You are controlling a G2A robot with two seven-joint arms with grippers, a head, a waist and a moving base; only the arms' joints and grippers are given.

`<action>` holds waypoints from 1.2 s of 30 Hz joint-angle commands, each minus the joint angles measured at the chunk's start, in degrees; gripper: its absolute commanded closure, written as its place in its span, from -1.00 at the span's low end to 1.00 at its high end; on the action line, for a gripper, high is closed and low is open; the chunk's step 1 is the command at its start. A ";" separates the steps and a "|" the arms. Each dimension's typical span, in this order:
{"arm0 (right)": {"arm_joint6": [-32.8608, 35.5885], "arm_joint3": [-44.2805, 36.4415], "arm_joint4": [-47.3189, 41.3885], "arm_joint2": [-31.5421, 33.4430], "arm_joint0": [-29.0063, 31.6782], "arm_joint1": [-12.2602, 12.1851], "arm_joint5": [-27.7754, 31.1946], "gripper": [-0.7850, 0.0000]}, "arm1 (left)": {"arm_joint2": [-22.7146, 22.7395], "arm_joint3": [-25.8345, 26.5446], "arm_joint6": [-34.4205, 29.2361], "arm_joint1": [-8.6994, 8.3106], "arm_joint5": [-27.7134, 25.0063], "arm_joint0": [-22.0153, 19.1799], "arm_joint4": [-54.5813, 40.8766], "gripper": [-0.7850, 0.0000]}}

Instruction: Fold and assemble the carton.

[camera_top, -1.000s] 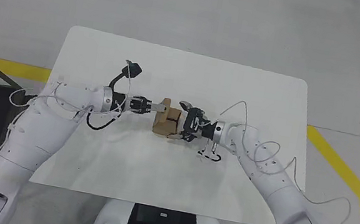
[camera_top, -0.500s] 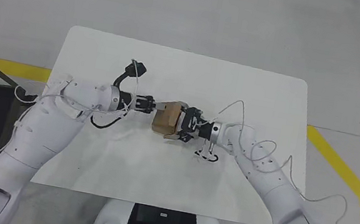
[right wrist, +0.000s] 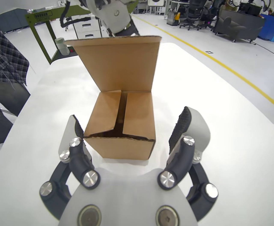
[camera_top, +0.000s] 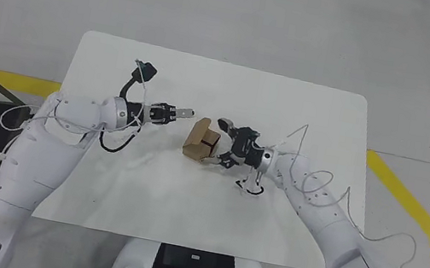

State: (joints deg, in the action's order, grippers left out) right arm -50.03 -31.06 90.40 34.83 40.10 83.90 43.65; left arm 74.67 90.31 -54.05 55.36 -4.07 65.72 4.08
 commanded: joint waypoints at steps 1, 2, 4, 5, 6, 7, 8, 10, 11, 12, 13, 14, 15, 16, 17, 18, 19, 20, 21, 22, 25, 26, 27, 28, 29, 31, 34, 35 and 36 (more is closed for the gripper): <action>-1.88 1.05 -0.49 0.33 0.44 -0.08 -0.85 -1.00 | 0.49 0.59 -0.21 -0.13 -0.13 0.63 -0.16 -1.00; -2.42 1.27 -0.64 0.41 0.65 -0.07 -1.18 -1.00 | 0.54 0.79 -0.77 -0.18 -0.37 0.85 -0.28 -1.00; -3.19 1.30 -0.53 0.39 0.99 -0.08 -1.64 -1.00 | 0.69 1.02 -2.02 -0.30 -0.95 0.94 -0.47 -1.00; -3.44 1.26 -0.53 0.43 1.14 -0.09 -1.97 -1.00 | 0.84 1.08 -2.19 -0.34 -1.27 0.96 -0.60 -1.00; -3.37 1.27 -0.49 0.47 1.23 -0.10 -2.38 -1.00 | 0.97 1.17 -2.37 -0.37 -1.58 1.01 -0.92 -1.00; -2.91 1.24 -0.25 0.50 1.21 -0.11 -3.24 -1.00 | 0.97 1.17 -2.37 -0.37 -1.58 1.01 -0.92 -1.00; -2.91 1.24 -0.25 0.50 1.21 -0.11 -3.24 -1.00 | 0.97 1.17 -2.37 -0.37 -1.58 1.01 -0.92 -1.00; -2.91 1.24 -0.25 0.50 1.21 -0.11 -3.24 -1.00 | 0.97 1.17 -2.37 -0.37 -1.58 1.01 -0.92 -1.00; -2.91 1.24 -0.25 0.50 1.21 -0.11 -3.24 -1.00 | 0.97 1.17 -2.37 -0.37 -1.58 1.01 -0.92 -1.00; -2.91 1.24 -0.25 0.50 1.21 -0.11 -3.24 -1.00 | 0.97 1.17 -2.37 -0.37 -1.58 1.01 -0.92 -1.00; -2.91 1.24 -0.25 0.50 1.21 -0.11 -3.24 -1.00 | 0.97 1.17 -2.37 -0.37 -1.58 1.01 -0.92 -1.00; -2.91 1.24 -0.25 0.50 1.21 -0.11 -3.24 -1.00 | 0.97 1.17 -2.37 -0.37 -1.58 1.01 -0.92 -1.00; -2.91 1.24 -0.25 0.50 1.21 -0.11 -3.24 -1.00 | 0.97 1.17 -2.37 -0.37 -1.58 1.01 -0.92 -1.00; -2.91 1.24 -0.25 0.50 1.21 -0.11 -3.24 -1.00 | 0.97 1.17 -2.37 -0.37 -1.58 1.01 -0.92 -1.00; -2.91 1.24 -0.25 0.50 1.21 -0.11 -3.24 -1.00 | 0.97 1.17 -2.37 -0.37 -1.58 1.01 -0.92 -1.00; -2.91 1.24 -0.25 0.50 1.21 -0.11 -3.24 -1.00 | 0.97 1.17 -2.37 -0.37 -1.58 1.01 -0.92 -1.00; -2.91 1.24 -0.25 0.50 1.21 -0.11 -3.24 -1.00 | 0.97 1.17 -2.37 -0.37 -1.58 1.01 -0.92 -1.00; -2.91 1.24 -0.25 0.50 1.21 -0.11 -3.24 -1.00 | 0.97 1.17 -2.37 -0.37 -1.58 1.01 -0.92 -1.00; -2.91 1.24 -0.25 0.50 1.21 -0.11 -3.24 -1.00 | 0.97 1.17 -2.37 -0.37 -1.58 1.01 -0.92 -1.00; -2.91 1.24 -0.25 0.50 1.21 -0.11 -3.24 -1.00 | 0.97 1.17 -2.37 -0.37 -1.58 1.01 -0.92 -1.00; -2.91 1.24 -0.25 0.50 1.21 -0.11 -3.24 -1.00 | 0.97 1.17 -2.37 -0.37 -1.58 1.01 -0.92 -1.00; -2.91 1.24 -0.25 0.50 1.21 -0.11 -3.24 -1.00 | 0.97 1.17 -2.37 -0.37 -1.58 1.01 -0.92 -1.00; -2.91 1.24 -0.25 0.50 1.21 -0.11 -3.24 -1.00 | 0.97 1.17 -2.37 -0.37 -1.58 1.01 -0.92 -1.00; -2.91 1.24 -0.25 0.50 1.21 -0.11 -3.24 -1.00 | 0.97 1.17 -2.37 -0.37 -1.58 1.01 -0.92 -1.00; -2.91 1.24 -0.25 0.50 1.21 -0.11 -3.24 -1.00 | 0.72 1.40 -2.21 -0.36 -1.60 1.18 -0.47 -1.00; -0.54 0.30 0.55 0.48 1.39 -0.29 -4.27 -1.00 | 0.50 1.97 -1.67 -0.37 -0.72 0.70 0.82 -1.00; 0.99 -1.25 1.37 0.82 1.62 -0.97 -3.20 -1.00 | -0.01 2.68 -2.75 -0.26 0.48 -0.88 -0.02 -1.00; 0.96 -1.95 1.76 0.87 1.80 -1.23 -2.57 -1.00 | -0.22 2.86 -3.64 -0.30 0.59 -1.42 0.46 -1.00; 0.98 -2.58 2.03 1.00 2.01 -1.49 -2.24 -1.00 | -0.41 2.89 -4.20 -0.35 0.82 -1.96 1.47 -1.00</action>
State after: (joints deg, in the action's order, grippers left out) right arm -48.96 -32.91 92.11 35.71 41.88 82.71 40.90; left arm 74.51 93.12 -57.35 55.08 -3.44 64.40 4.41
